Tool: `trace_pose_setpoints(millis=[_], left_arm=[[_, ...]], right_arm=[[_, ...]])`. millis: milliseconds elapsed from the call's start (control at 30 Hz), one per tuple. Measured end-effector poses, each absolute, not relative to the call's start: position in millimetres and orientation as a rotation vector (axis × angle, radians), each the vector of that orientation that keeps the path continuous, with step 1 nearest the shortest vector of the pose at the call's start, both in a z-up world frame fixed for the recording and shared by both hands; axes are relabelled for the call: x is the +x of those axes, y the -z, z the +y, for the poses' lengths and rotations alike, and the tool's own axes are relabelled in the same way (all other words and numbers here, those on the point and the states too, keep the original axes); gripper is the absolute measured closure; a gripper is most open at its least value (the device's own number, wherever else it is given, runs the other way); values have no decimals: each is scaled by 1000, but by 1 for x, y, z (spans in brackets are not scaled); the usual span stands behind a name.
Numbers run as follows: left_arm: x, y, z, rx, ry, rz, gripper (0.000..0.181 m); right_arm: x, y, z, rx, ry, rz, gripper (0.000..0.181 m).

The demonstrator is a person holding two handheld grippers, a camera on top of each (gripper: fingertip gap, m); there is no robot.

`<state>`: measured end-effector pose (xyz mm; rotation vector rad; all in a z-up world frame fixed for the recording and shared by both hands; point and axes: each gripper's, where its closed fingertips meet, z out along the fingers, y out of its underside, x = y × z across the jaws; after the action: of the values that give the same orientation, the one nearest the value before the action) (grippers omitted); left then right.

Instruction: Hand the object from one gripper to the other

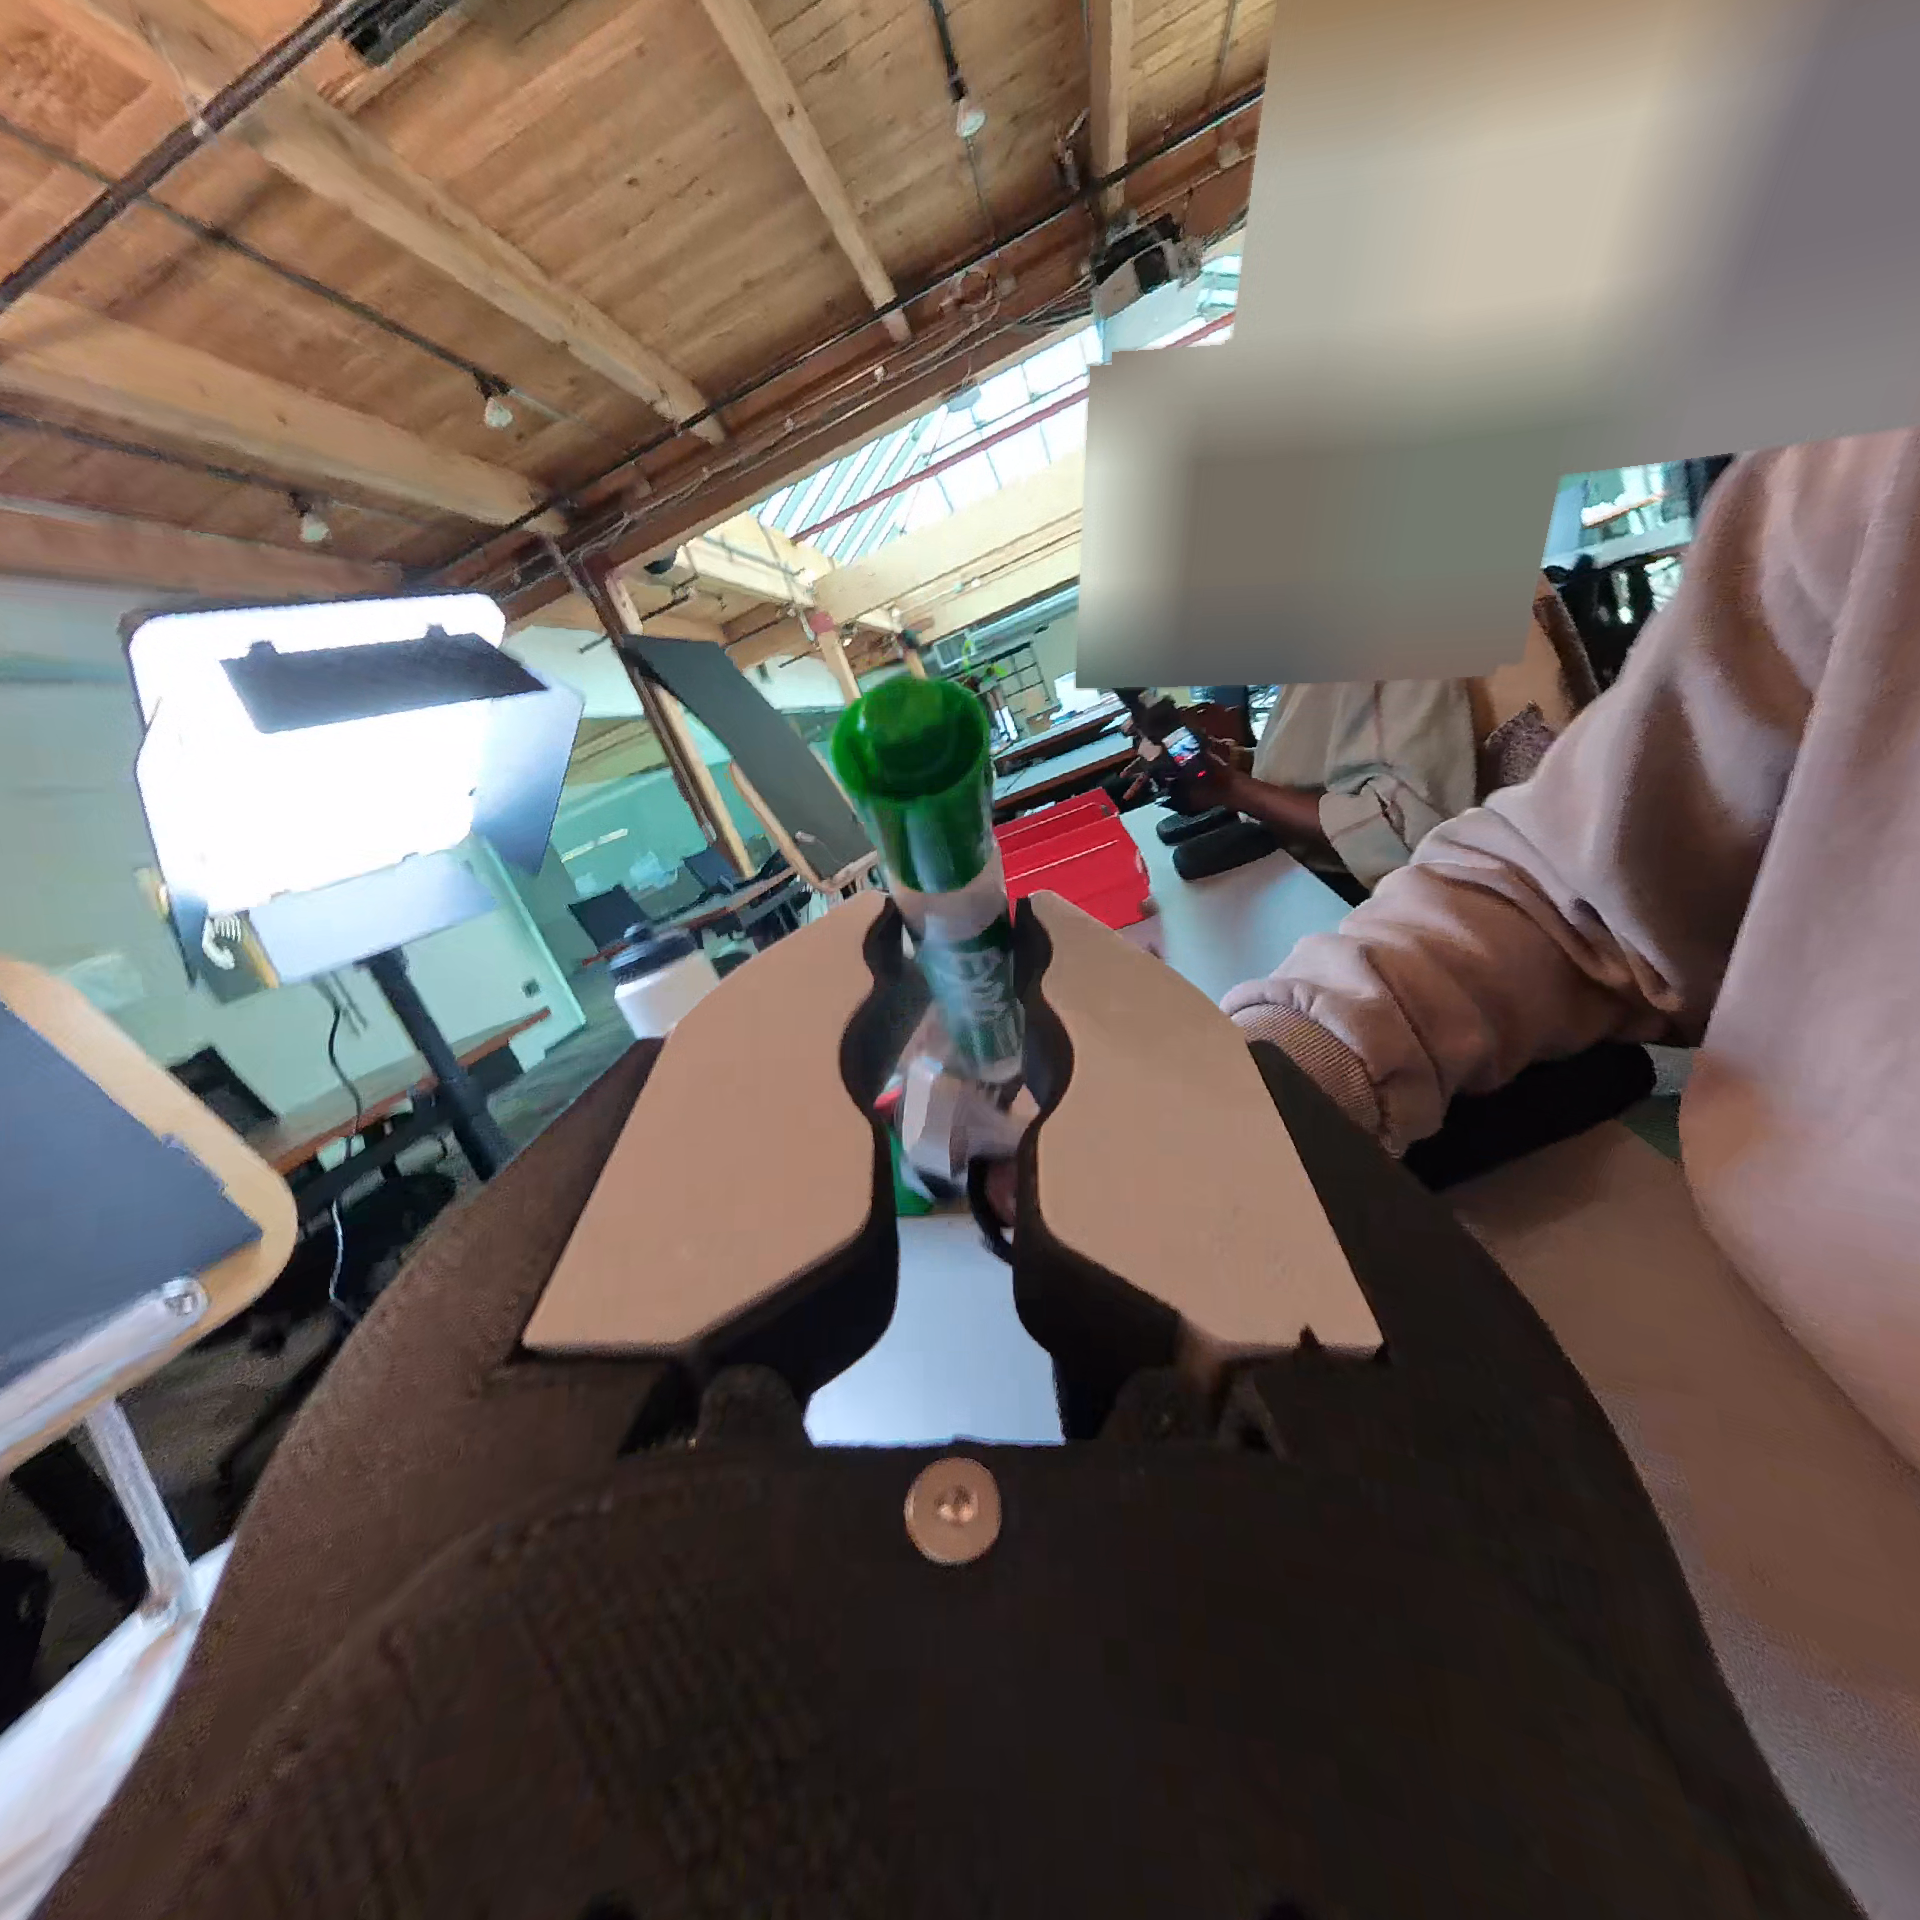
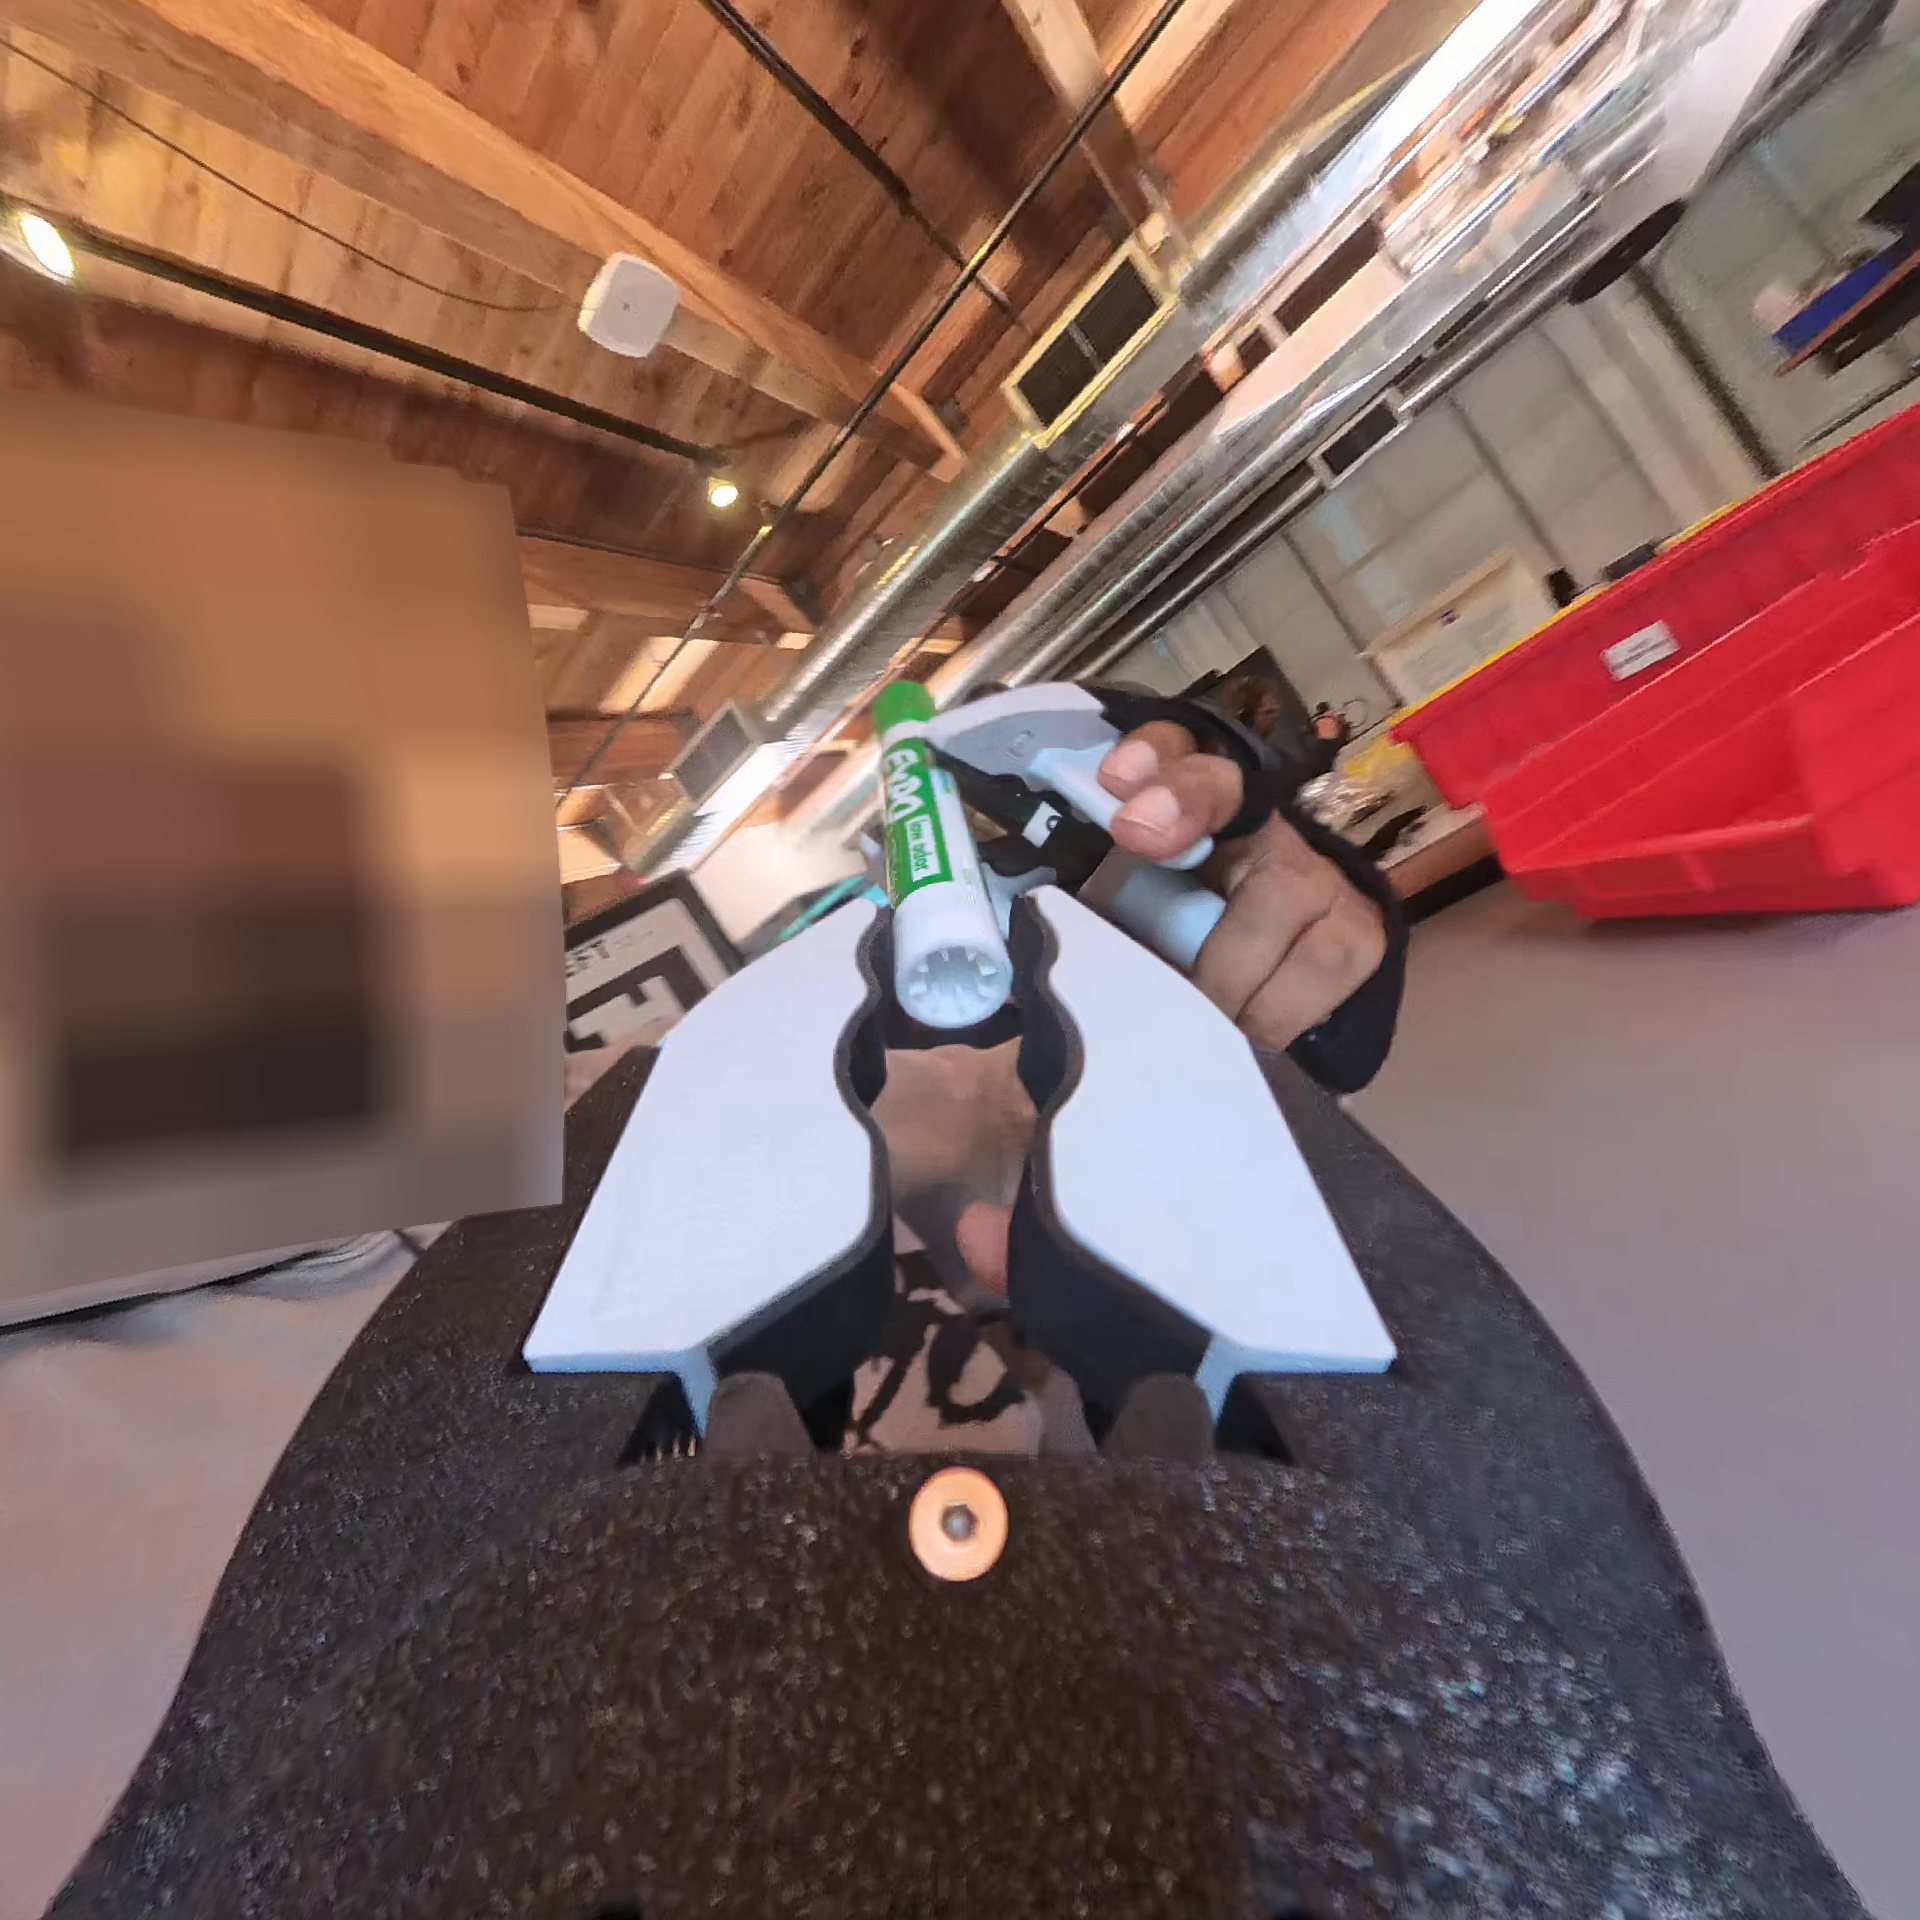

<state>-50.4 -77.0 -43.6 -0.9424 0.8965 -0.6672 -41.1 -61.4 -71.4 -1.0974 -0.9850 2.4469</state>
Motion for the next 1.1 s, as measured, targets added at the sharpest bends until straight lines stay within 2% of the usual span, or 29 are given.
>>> trace_pose_setpoints(millis=[33, 233, 367, 467, 600, 700, 767, 867, 900, 1000, 1100], left_arm=[[-55, 48, -68, -1002, 709, 867, 160], [-70, 91, -13, -1445, 1100, 565, 157], [-77, 111, 4, -1556, 1526, 252, 147], [-76, 117, 10, -1521, 1755, 58, 143], [-70, 126, 13, -1556, 1777, 5, 141], [-73, 140, 18, -1637, 1711, -27, 140], [-75, 155, 20, -1730, 1634, 19, 153], [-72, 154, 15, -1738, 1623, 141, 159], [-71, 153, 14, -1734, 1575, 217, 160], [-77, 151, 14, -1723, 1315, 454, 162], [-91, 164, 19, -1746, 778, 741, 162]], right_arm=[[-41, 72, -53, -1124, -2366, -976, 161], [-31, 72, 4, -1207, -1687, -984, 161], [-15, 67, 36, -1146, -1169, -991, 160], [-17, 77, 40, -959, -565, -1121, 160], [-45, 114, 11, -466, 232, -1332, 161], [-71, 145, -11, -375, 281, -1424, 161], [-83, 156, -23, -324, 283, -1470, 160], [-90, 175, -34, -335, 220, -1563, 160], [-90, 181, -42, -363, 121, -1598, 169], [-84, 178, -65, -599, -359, -1645, 158], [-80, 152, -59, -1022, -904, -1544, 147]])
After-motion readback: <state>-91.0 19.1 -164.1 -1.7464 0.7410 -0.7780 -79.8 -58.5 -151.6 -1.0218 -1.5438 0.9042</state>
